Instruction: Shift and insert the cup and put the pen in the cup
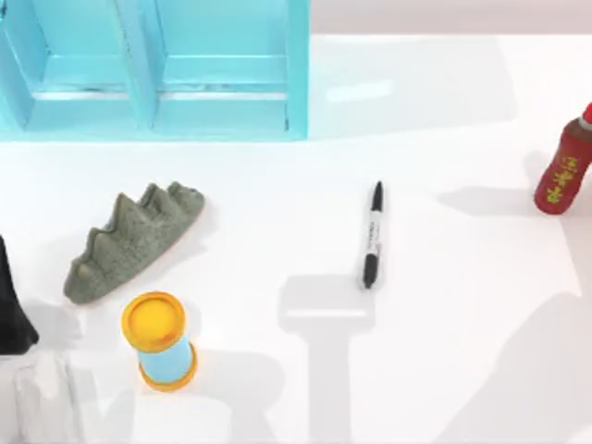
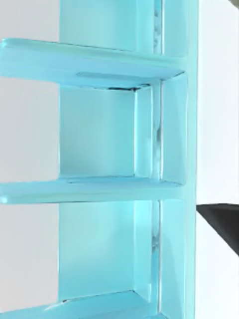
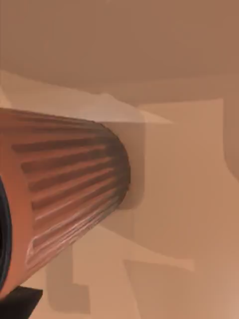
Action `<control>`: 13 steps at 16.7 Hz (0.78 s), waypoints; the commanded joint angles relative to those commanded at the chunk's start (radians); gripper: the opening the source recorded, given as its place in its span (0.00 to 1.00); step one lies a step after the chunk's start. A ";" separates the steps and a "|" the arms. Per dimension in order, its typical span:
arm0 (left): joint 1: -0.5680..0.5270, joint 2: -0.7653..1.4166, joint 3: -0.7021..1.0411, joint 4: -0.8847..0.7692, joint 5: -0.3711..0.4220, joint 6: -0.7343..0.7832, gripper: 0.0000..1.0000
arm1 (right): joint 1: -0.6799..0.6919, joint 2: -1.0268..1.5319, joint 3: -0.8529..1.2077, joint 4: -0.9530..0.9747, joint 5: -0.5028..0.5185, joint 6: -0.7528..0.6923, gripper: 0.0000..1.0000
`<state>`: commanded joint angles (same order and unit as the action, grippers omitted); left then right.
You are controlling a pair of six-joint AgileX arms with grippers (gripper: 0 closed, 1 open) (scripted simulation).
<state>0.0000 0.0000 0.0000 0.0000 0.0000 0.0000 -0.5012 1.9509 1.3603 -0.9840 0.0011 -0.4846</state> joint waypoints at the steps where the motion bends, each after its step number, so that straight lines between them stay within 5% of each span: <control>1: 0.000 0.000 0.000 0.000 0.000 0.000 1.00 | 0.000 0.000 0.000 0.000 0.000 0.000 0.00; 13: 0.000 0.000 0.000 0.000 0.000 0.000 1.00 | 0.044 -0.014 0.039 -0.067 0.000 0.055 0.00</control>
<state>0.0000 0.0000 0.0000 0.0000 0.0000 0.0000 -0.4569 1.9368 1.3996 -1.0513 0.0013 -0.4298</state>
